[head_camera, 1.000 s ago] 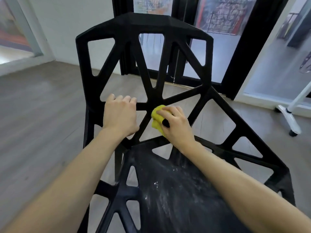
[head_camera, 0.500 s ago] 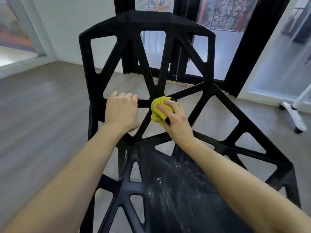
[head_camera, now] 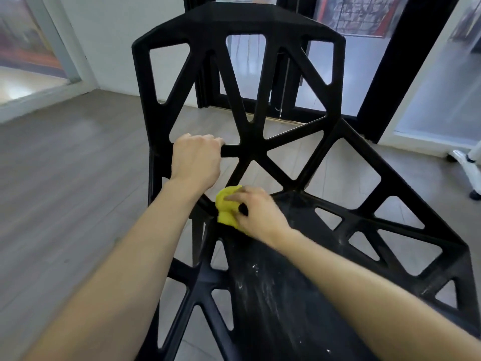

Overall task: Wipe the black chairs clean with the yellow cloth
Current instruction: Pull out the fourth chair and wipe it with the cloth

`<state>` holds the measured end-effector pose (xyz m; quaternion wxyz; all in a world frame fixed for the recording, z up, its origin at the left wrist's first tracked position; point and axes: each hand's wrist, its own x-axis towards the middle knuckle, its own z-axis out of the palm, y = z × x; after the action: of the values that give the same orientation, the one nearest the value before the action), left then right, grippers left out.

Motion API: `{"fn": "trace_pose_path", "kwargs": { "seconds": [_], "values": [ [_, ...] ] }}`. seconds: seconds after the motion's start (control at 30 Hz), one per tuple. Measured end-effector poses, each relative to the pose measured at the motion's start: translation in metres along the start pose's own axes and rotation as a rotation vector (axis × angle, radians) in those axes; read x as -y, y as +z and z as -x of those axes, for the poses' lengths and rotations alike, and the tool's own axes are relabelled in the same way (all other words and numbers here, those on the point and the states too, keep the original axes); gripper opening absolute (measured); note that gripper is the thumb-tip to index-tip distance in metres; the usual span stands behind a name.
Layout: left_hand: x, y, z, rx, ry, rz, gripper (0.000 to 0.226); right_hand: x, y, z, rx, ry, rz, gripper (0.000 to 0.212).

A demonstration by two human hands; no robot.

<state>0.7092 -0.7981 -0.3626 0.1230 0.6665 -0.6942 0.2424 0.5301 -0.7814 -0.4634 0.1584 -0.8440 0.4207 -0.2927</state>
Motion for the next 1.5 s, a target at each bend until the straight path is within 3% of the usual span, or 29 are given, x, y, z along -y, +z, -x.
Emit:
{"fn": "trace_pose_path", "kwargs": {
  "seconds": [0.07,0.2,0.23,0.3,0.37,0.4,0.5,0.6,0.77,0.83,0.9,0.97,1.03,1.17,1.23,1.4,1.5],
  "values": [
    [-0.002,-0.002,0.0,-0.005,-0.006,-0.004,0.023,0.006,0.006,-0.004,-0.121,0.106,0.011,0.037],
    [-0.002,-0.001,0.001,-0.008,-0.009,-0.001,0.023,0.024,0.014,0.016,0.051,-0.067,0.037,0.043],
    [-0.003,-0.001,0.001,-0.004,-0.006,-0.003,0.024,0.014,0.0,0.001,0.02,-0.069,0.052,0.042],
    [-0.002,0.0,-0.001,-0.009,0.004,-0.007,0.025,-0.002,-0.027,-0.028,-0.223,0.01,0.052,0.037],
    [0.0,0.003,-0.001,-0.013,-0.003,-0.008,0.023,-0.004,-0.03,-0.032,-0.421,0.219,-0.021,0.037],
    [-0.001,0.003,-0.002,-0.008,-0.005,-0.008,0.023,-0.002,-0.02,-0.024,-0.378,0.231,-0.043,0.038],
    [-0.002,0.004,-0.002,-0.002,0.001,-0.012,0.023,0.012,0.016,0.011,-0.014,0.104,-0.074,0.042],
    [-0.001,0.006,0.0,-0.02,-0.009,0.006,0.024,0.0,-0.003,0.01,0.137,0.049,0.028,0.046],
    [-0.003,0.008,0.0,-0.038,-0.031,0.016,0.026,-0.086,-0.079,0.029,0.06,0.342,0.343,0.037],
    [-0.006,0.007,0.0,-0.034,-0.03,0.018,0.024,-0.068,-0.065,0.028,0.015,0.405,0.411,0.033],
    [-0.006,0.006,0.0,-0.034,-0.033,0.018,0.023,-0.023,-0.025,0.015,0.064,0.358,0.342,0.033],
    [-0.003,0.005,0.002,-0.03,-0.034,0.023,0.024,0.012,-0.003,0.011,0.201,0.188,0.259,0.042],
    [-0.003,0.004,0.003,-0.03,-0.022,0.024,0.025,0.002,-0.018,0.009,0.265,0.098,0.312,0.043],
    [0.0,0.009,0.001,-0.052,-0.013,0.022,0.022,-0.088,-0.068,0.026,0.163,0.29,0.598,0.029],
    [-0.001,0.011,0.0,-0.041,-0.01,0.018,0.02,-0.079,-0.061,0.025,0.115,0.355,0.629,0.031],
    [-0.003,0.013,0.002,-0.04,0.011,0.029,0.024,-0.01,-0.019,0.021,0.224,0.242,0.299,0.05],
    [-0.013,0.011,0.009,-0.086,0.014,0.012,0.038,-0.048,-0.067,0.038,0.207,0.297,0.404,0.059]
  ]
}}
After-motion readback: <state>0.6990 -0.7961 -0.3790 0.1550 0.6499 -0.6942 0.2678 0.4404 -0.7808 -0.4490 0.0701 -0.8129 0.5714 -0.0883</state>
